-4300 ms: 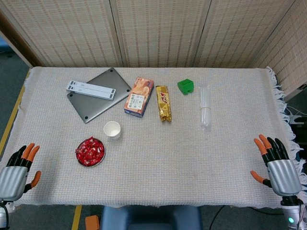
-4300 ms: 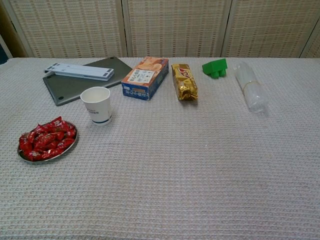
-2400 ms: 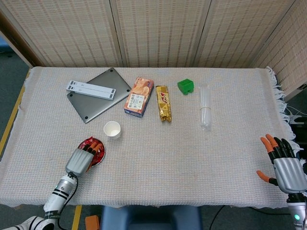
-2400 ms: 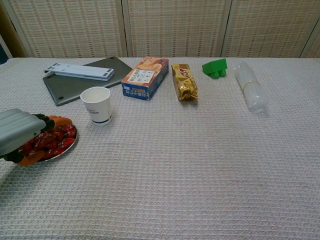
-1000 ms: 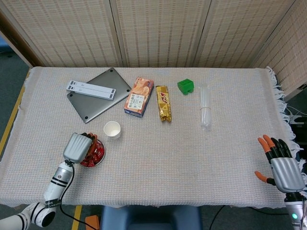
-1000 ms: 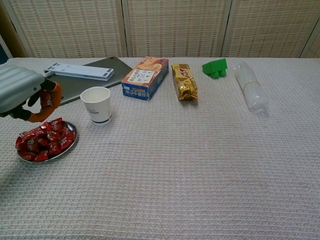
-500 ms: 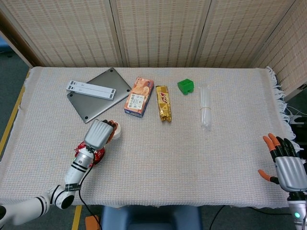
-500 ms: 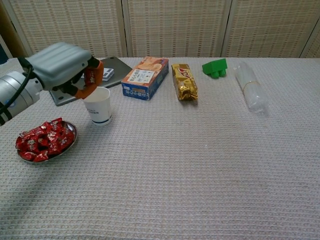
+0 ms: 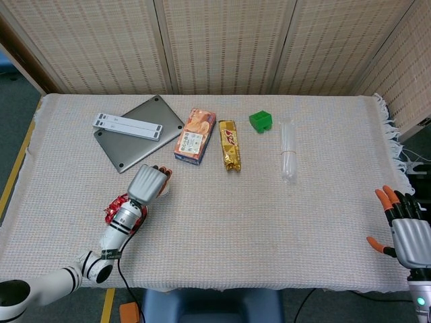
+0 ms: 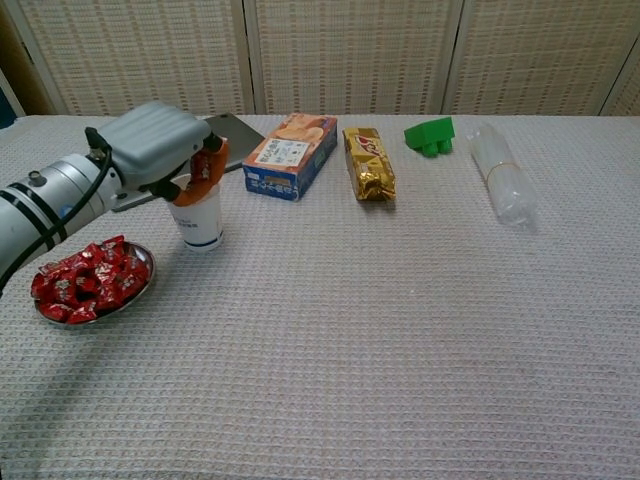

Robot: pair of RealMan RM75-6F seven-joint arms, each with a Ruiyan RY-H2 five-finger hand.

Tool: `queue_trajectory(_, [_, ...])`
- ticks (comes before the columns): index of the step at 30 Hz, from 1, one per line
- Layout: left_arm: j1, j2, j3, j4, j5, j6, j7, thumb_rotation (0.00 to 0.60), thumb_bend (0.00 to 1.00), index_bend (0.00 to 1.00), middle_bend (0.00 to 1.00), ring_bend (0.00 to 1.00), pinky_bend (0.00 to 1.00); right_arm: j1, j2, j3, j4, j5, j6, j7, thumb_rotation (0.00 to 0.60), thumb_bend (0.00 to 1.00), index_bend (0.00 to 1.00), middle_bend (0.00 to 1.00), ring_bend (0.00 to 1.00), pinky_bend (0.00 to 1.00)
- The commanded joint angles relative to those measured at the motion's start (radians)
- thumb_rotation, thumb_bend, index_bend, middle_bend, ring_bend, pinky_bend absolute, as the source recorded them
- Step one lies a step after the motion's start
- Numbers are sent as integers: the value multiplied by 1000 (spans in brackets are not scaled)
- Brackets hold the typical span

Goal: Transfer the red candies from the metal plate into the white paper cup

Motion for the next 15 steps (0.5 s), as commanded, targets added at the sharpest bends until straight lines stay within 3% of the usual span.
queue_trajectory(1, [-8, -8, 11, 18, 10, 6, -19, 600, 569, 465, 624, 602, 956, -2, 2, 0, -1, -2, 4, 4, 600, 62, 0, 0, 0, 0])
queue_trajectory(6, [-10, 4, 18, 21, 11, 9, -70, 600, 502, 341, 550, 562, 948, -4, 2, 2, 1, -1, 9, 4, 600, 62, 0, 0, 0, 0])
queue_trajectory(15, [-17, 22, 28, 2, -8, -15, -64, 600, 484, 315, 508, 539, 948, -6, -6, 5, 5, -5, 18, 3, 600, 62, 0, 0, 0, 0])
